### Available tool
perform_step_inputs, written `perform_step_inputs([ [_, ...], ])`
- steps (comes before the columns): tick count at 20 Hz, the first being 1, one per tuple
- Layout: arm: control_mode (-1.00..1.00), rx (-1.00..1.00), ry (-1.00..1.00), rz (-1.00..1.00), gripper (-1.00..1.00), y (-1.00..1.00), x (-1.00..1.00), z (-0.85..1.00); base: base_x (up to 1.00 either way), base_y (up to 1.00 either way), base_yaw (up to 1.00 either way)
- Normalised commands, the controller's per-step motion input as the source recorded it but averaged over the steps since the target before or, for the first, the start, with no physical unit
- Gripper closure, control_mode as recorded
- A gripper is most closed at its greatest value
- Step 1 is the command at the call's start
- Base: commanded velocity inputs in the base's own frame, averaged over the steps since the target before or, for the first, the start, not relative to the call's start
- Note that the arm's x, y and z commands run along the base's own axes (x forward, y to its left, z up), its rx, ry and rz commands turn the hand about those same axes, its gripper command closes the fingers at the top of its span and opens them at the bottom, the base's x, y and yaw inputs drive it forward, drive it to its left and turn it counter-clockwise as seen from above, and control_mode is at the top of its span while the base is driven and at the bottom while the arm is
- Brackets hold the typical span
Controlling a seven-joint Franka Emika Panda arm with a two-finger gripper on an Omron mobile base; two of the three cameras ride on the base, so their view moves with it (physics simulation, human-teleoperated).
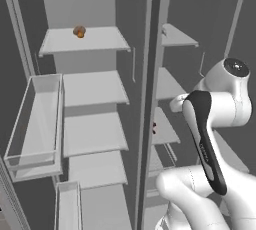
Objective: Pick up the frozen fish from the freezer, place it on any shelf in the fridge, and close the fridge and freezer doors when done.
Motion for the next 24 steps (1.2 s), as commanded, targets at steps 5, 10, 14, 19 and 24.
perform_step_inputs([
  [5, 1.0, 0.0, 0.0, 0.0, -1.0, 0.0, 0.0, 0.0, 0.91, -0.04, 0.0],
  [10, 1.0, 0.0, 0.0, 0.0, -1.0, 0.0, 0.0, 0.0, 0.59, 0.0, 0.0],
  [14, -1.0, 0.03, -0.24, 0.0, -1.0, -0.07, -0.2, 0.18, -0.09, -0.05, 0.0],
  [19, -1.0, 0.11, -0.67, -0.08, -1.0, -0.11, -0.15, 0.85, 0.0, 0.0, 0.0],
  [24, -1.0, 0.05, -0.57, -0.15, -1.0, 0.0, 0.27, 0.99, 0.0, 0.0, 0.0],
])
